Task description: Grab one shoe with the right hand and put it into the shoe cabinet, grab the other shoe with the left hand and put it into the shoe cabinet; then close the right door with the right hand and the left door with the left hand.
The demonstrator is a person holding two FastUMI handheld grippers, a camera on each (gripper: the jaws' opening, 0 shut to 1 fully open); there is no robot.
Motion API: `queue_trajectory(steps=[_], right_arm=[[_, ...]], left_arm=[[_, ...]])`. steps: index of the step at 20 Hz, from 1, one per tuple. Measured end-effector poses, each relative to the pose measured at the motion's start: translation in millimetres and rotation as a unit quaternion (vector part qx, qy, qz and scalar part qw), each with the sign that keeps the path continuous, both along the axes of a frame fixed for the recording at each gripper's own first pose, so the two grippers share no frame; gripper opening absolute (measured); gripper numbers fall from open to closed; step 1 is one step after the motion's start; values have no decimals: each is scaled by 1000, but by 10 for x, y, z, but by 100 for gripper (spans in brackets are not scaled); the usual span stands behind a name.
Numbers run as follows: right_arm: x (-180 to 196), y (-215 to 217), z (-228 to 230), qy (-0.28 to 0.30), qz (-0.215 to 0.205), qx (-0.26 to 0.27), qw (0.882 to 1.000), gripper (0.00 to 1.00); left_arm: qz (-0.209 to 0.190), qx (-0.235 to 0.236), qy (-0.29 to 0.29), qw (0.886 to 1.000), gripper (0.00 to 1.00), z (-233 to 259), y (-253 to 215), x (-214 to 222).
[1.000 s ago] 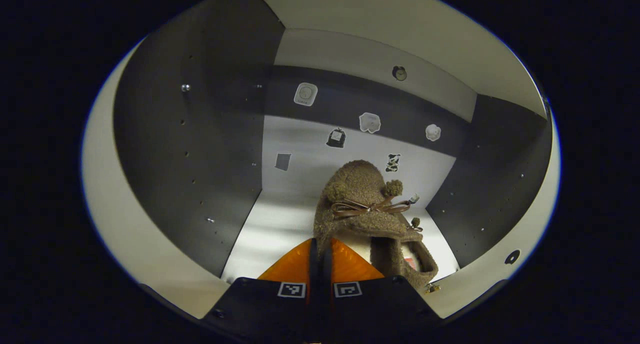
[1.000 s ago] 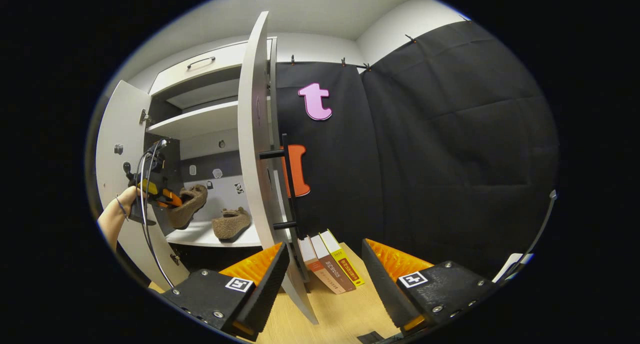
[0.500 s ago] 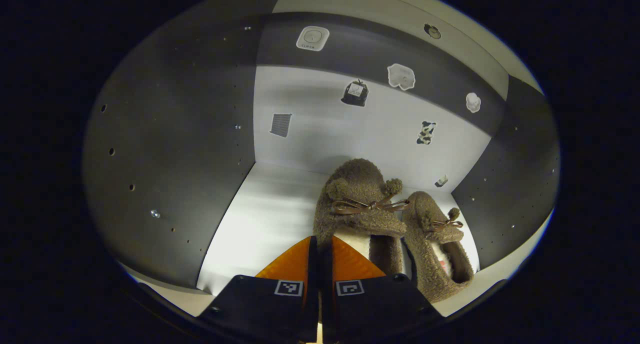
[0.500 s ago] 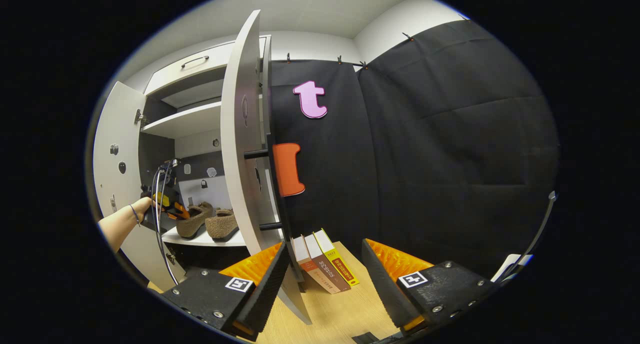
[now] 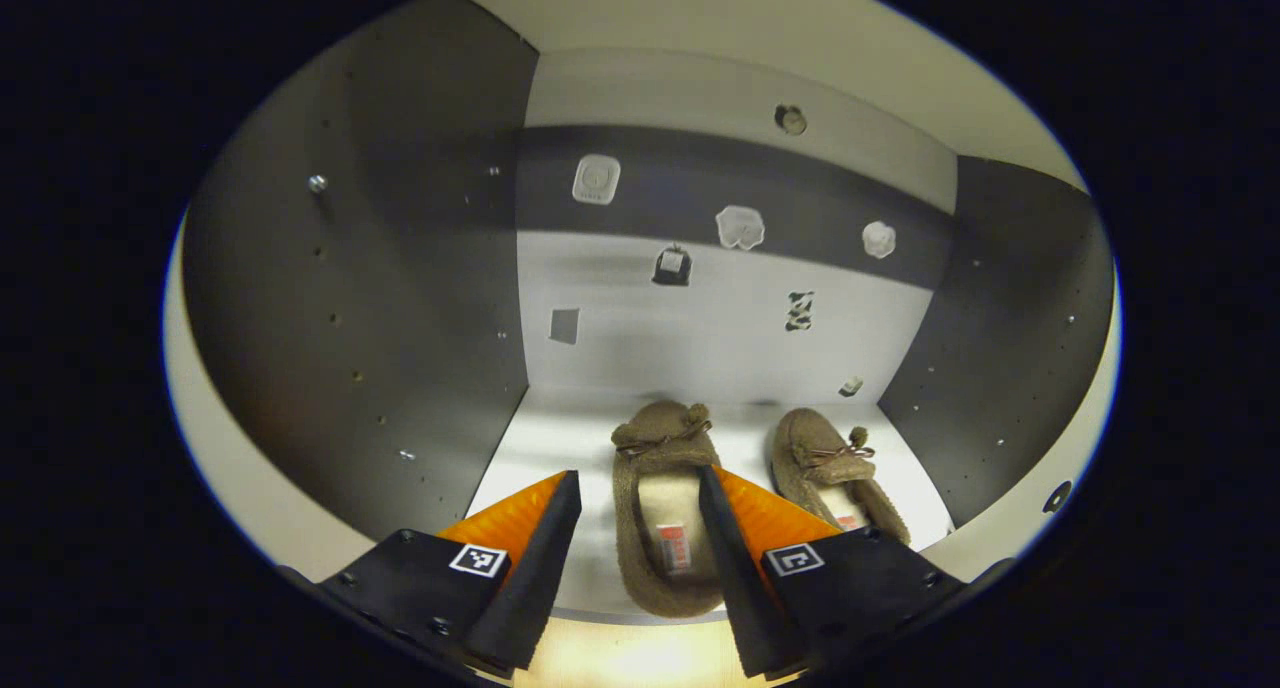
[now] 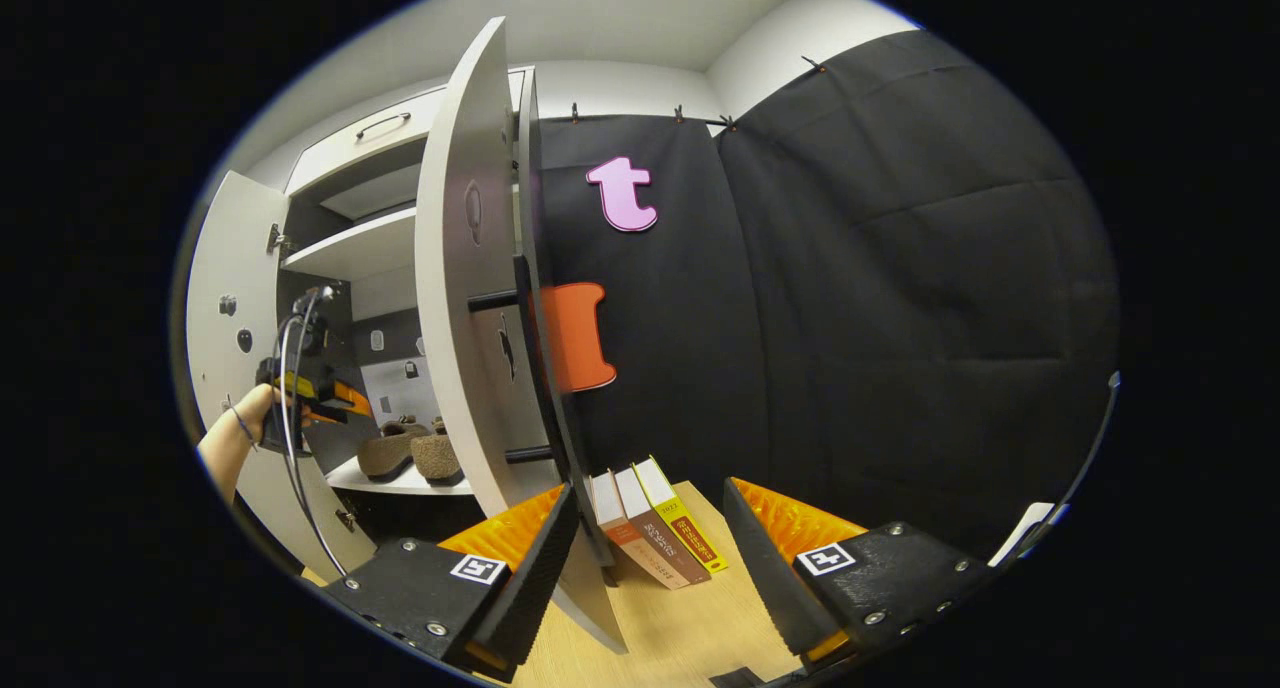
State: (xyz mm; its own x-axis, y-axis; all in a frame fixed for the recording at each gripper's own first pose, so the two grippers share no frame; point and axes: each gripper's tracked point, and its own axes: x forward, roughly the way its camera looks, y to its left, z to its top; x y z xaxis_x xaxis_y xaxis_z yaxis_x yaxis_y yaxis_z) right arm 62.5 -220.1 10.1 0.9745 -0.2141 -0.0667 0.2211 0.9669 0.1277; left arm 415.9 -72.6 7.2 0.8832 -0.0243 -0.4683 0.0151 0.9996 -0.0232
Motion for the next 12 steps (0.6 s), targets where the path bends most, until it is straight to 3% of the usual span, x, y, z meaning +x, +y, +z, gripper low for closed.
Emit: queue_trajectory(steps=[5,8,9,10,11,12], right_arm=[[183,-95,-38,5,15,-3,1000,91],[271,-165,-93,11,21,-9,1000,90],[304,-193,-137,15,22,-11,1000,90],[337,-218,-187,20,24,-12,999,90],[371,-239,-239,26,27,-13,999,90],[406,-240,-281,31,32,-13,999,90]], left_arm=[[-2,-3,-84,996,84,636,-33,-519],[-1,3,-121,993,99,913,-31,-856],[-2,3,-130,992,93,997,-27,-1035],[-4,1,-138,990,99,1070,-28,-1197],[-1,1,-148,989,94,1135,-17,-1350],[4,3,-156,988,96,1175,3,-1493]])
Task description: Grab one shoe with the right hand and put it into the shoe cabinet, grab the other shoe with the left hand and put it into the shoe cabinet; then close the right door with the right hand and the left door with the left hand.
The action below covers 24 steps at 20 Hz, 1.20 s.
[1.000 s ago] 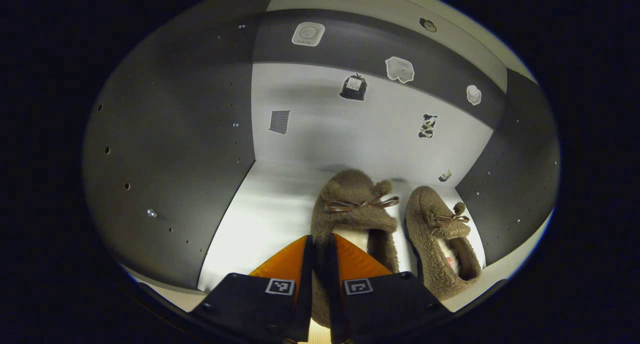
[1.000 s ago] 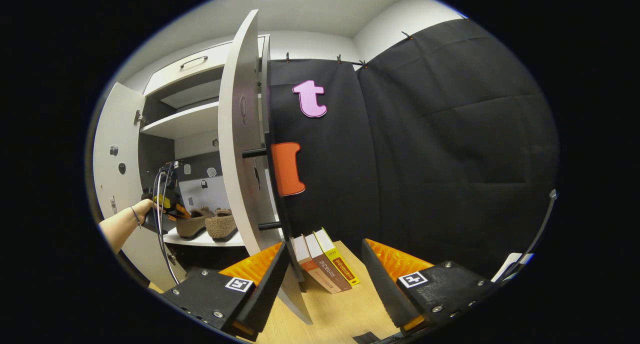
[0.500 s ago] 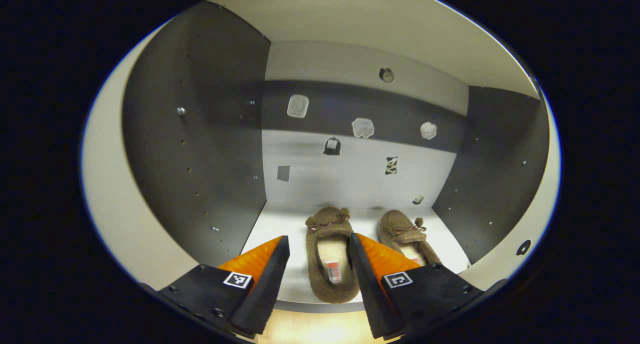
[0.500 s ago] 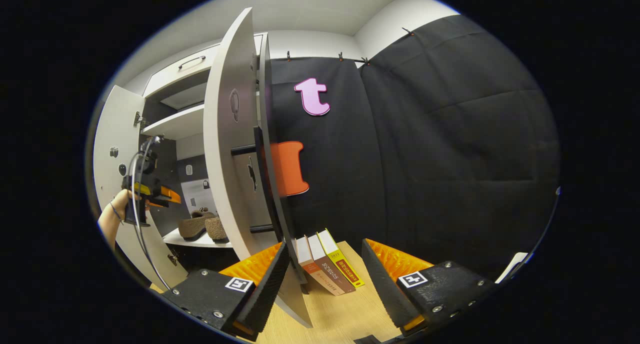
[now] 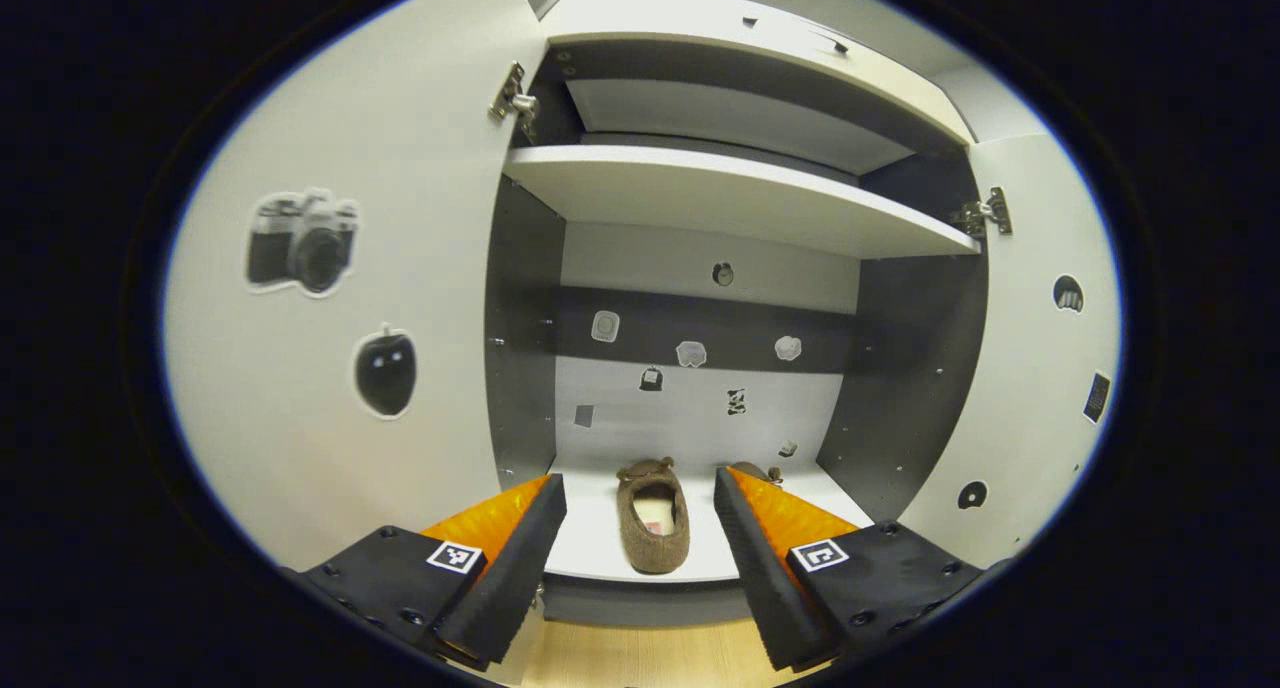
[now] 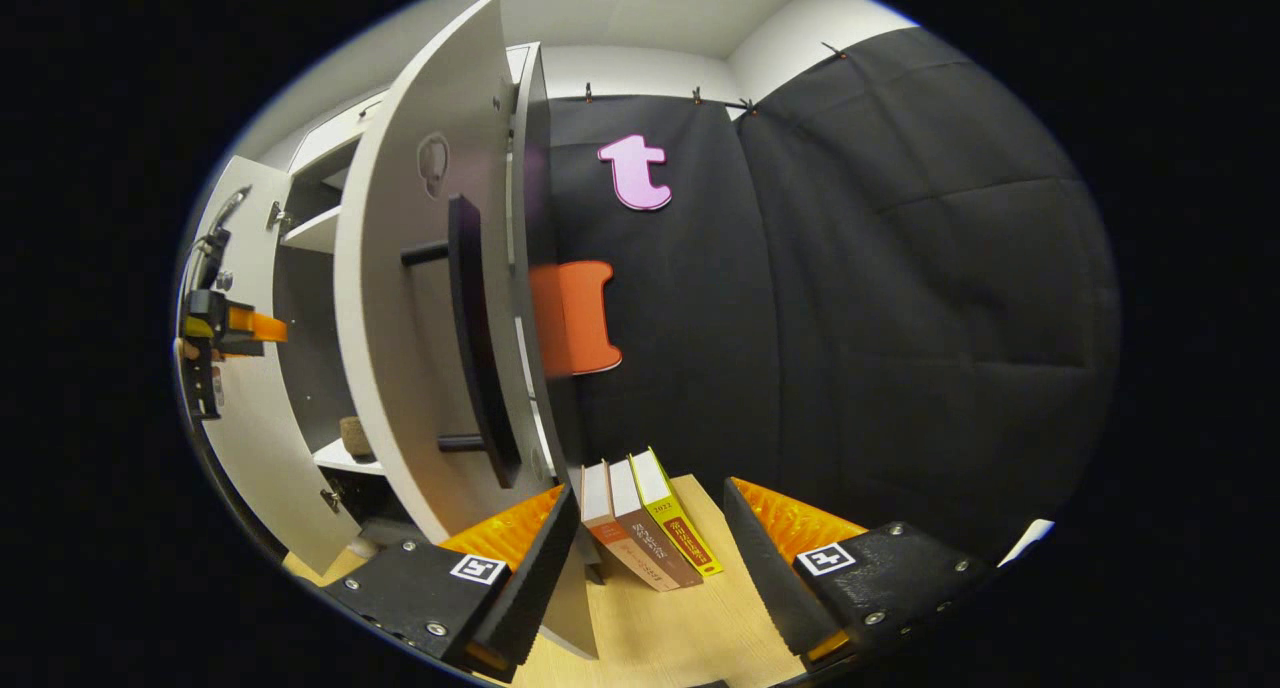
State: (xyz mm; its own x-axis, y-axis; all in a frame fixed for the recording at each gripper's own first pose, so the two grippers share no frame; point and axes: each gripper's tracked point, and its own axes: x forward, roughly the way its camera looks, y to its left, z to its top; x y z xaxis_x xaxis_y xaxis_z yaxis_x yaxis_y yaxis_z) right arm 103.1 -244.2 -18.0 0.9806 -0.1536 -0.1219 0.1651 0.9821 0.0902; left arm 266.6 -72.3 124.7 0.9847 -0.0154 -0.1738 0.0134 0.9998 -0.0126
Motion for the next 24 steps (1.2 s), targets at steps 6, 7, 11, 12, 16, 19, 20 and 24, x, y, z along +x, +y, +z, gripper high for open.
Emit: queue_trajectory(steps=[6,7,11,12,16,19,20,24], right_arm=[[180,159,-117,14,42,5,999,91],[200,215,-108,13,52,7,999,90],[206,284,-78,5,68,-2,998,90],[194,318,-86,6,73,-1,997,90],[194,461,-58,-4,87,-7,996,88],[239,716,-76,-4,116,-1,993,88],[263,812,-67,-6,125,-1,992,88],[350,1171,-84,-4,149,1,989,88]], left_arm=[[36,18,-42,998,96,193,194,-779],[40,12,-46,998,96,211,200,-897],[64,8,-63,996,97,285,336,-1384],[70,14,-67,995,97,304,367,-1498],[90,18,-68,993,96,273,474,-1901],[113,19,-70,991,96,268,623,-2098],[120,19,-70,990,96,266,678,-2142],[138,17,-67,988,96,234,866,-2300]])
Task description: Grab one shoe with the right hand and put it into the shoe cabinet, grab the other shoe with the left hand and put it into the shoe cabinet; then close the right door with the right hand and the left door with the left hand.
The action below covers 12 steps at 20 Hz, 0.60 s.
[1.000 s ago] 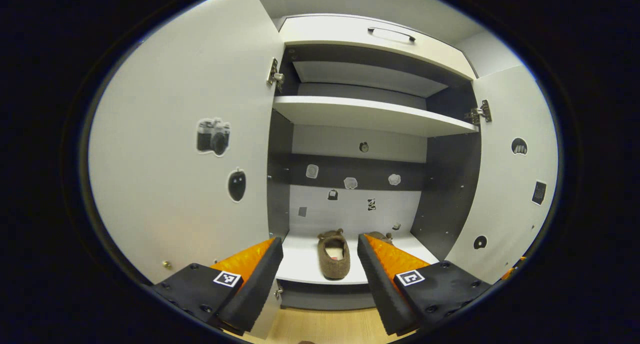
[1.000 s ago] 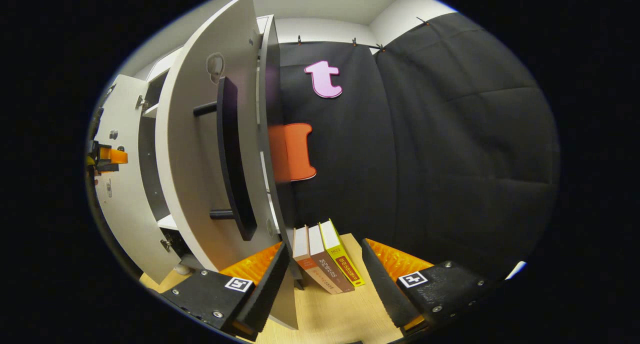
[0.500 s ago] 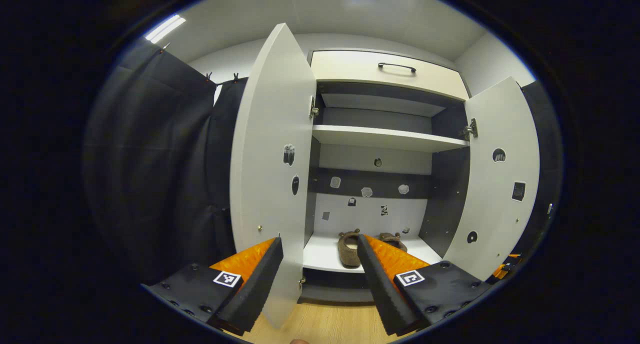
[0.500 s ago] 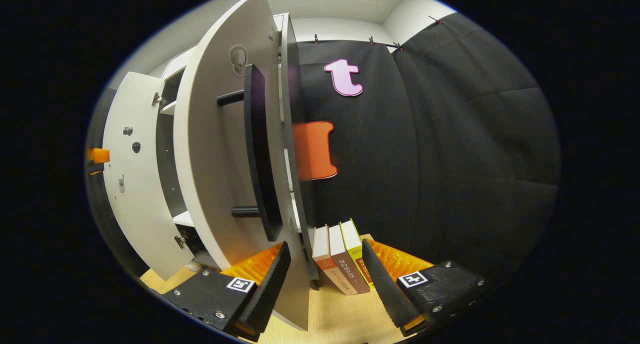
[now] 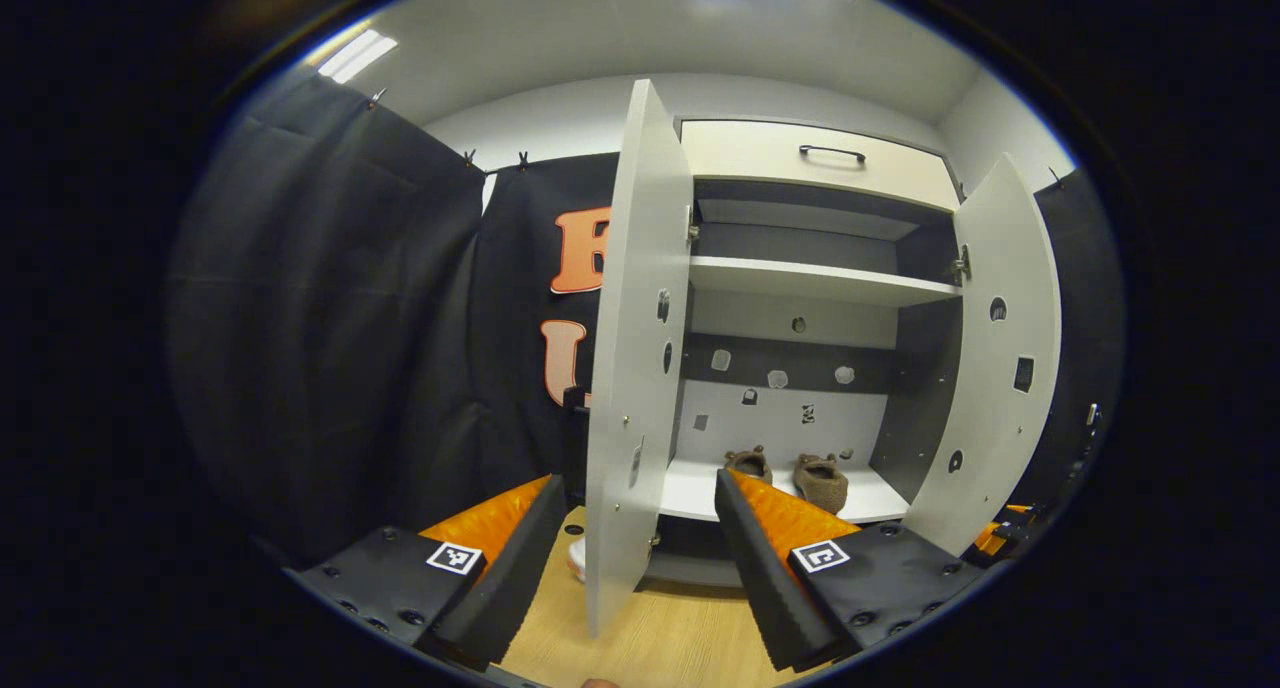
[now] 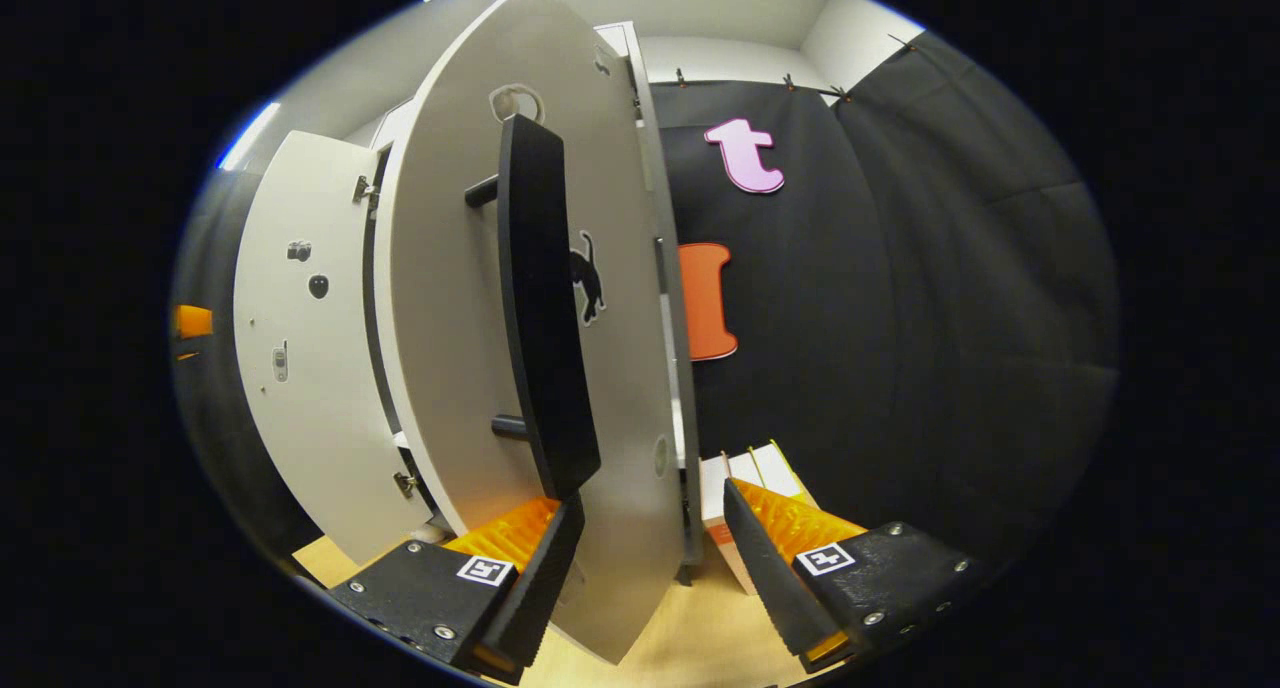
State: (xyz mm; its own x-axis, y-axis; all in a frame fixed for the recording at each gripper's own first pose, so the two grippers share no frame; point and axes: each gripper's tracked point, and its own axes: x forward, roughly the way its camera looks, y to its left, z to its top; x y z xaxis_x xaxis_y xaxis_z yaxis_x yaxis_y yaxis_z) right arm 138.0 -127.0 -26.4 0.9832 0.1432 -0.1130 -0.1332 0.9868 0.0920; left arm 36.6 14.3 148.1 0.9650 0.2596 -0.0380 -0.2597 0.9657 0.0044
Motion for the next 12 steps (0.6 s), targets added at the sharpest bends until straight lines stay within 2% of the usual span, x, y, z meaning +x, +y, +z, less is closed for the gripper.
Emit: queue_trajectory(steps=[7,8,9,10,11,12], right_arm=[[218,510,-52,5,9,4,1000,88],[241,614,-68,8,15,2,1000,98],[260,715,-75,11,21,1,1000,98],[256,801,-125,17,18,-1,1000,89],[253,855,-173,21,14,-4,1000,99],[253,918,-194,21,10,-2,1000,90]], left_arm=[[-6,-2,0,1000,96,-45,339,-25],[-9,-1,3,1000,96,-75,384,-2],[-11,1,6,1000,96,-88,444,30],[-14,2,7,1000,96,-102,507,57],[-17,2,9,1000,96,-135,584,85],[-20,2,10,1000,96,-153,642,113]])
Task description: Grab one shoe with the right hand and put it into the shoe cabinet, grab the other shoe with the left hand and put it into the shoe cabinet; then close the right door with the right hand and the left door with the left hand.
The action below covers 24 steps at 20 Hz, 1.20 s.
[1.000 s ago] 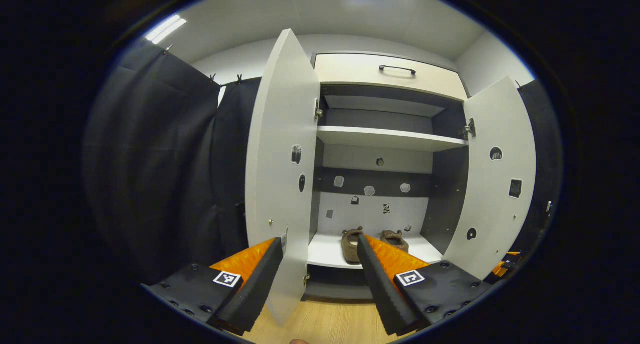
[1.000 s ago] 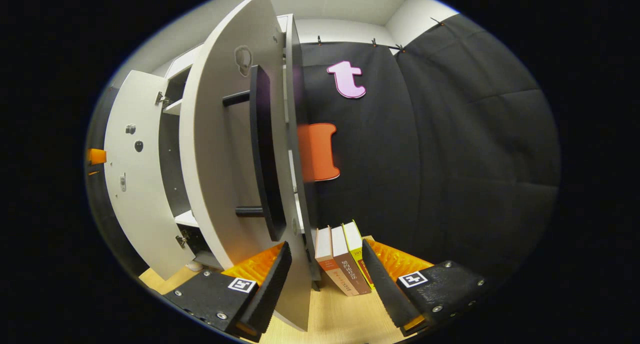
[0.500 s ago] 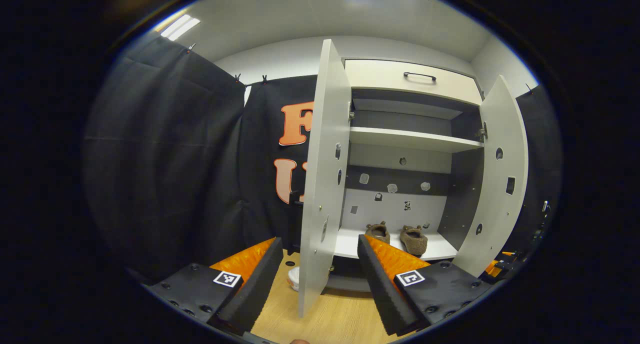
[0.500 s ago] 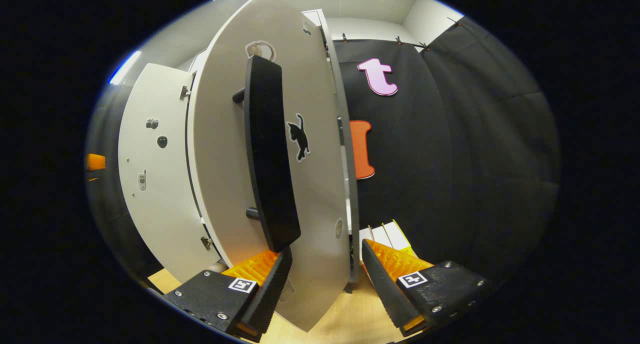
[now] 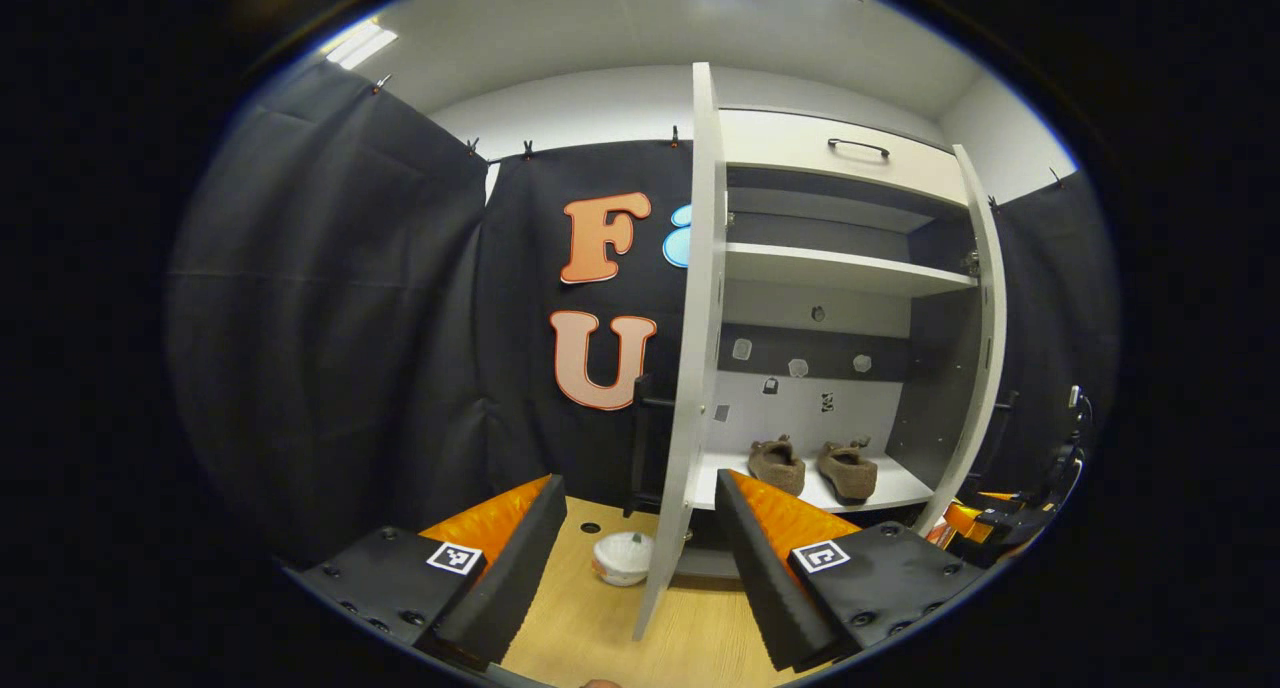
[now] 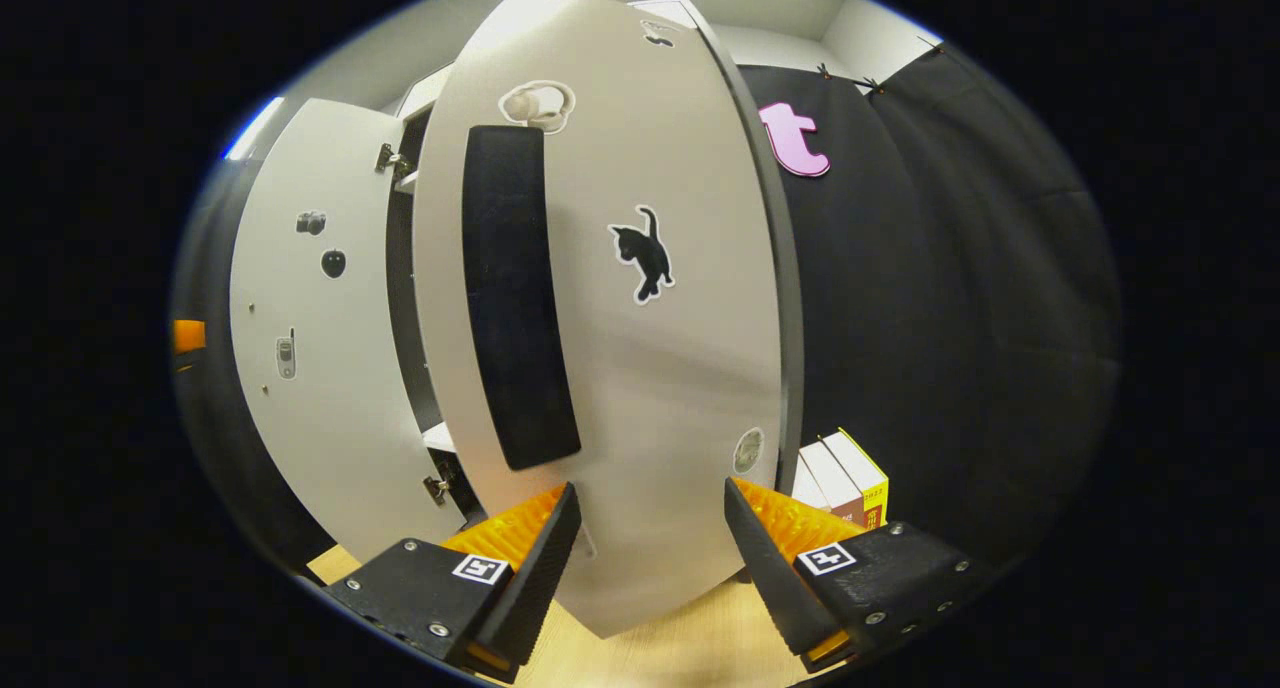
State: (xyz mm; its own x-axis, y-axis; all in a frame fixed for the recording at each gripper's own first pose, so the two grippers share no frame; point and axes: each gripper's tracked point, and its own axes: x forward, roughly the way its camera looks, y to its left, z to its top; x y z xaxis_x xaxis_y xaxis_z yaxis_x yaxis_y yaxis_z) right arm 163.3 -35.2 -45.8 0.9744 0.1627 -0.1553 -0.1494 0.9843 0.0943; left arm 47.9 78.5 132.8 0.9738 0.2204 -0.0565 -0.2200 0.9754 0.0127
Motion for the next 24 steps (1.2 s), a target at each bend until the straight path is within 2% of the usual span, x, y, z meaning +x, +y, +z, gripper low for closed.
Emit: queue_trajectory(steps=[5,9,10,11,13,17,19,23,24], right_arm=[[-84,202,54,-10,-15,-2,1000,89],[-173,334,148,-31,-30,-11,999,89],[-223,361,165,-35,-34,-12,999,89],[-264,386,181,-39,-38,-13,998,89],[-334,429,220,-49,-43,-14,998,89],[-441,397,272,-58,-60,-21,996,89],[-507,353,338,-65,-66,-25,995,89],[-605,221,525,-84,-77,-34,993,89],[-630,193,564,-87,-78,-36,992,89]], left_arm=[[-6,-2,1,1000,96,-149,418,127],[-28,10,-19,999,96,-315,672,294],[-30,18,-20,999,94,-402,735,347],[-29,25,-12,999,97,-504,811,424],[-26,19,2,999,95,-722,948,569],[-50,-20,11,998,97,-1067,906,798],[-69,-28,13,997,97,-1171,804,936],[-80,-36,38,995,95,-1419,696,1113],[-76,-33,36,996,97,-1416,705,1145]])
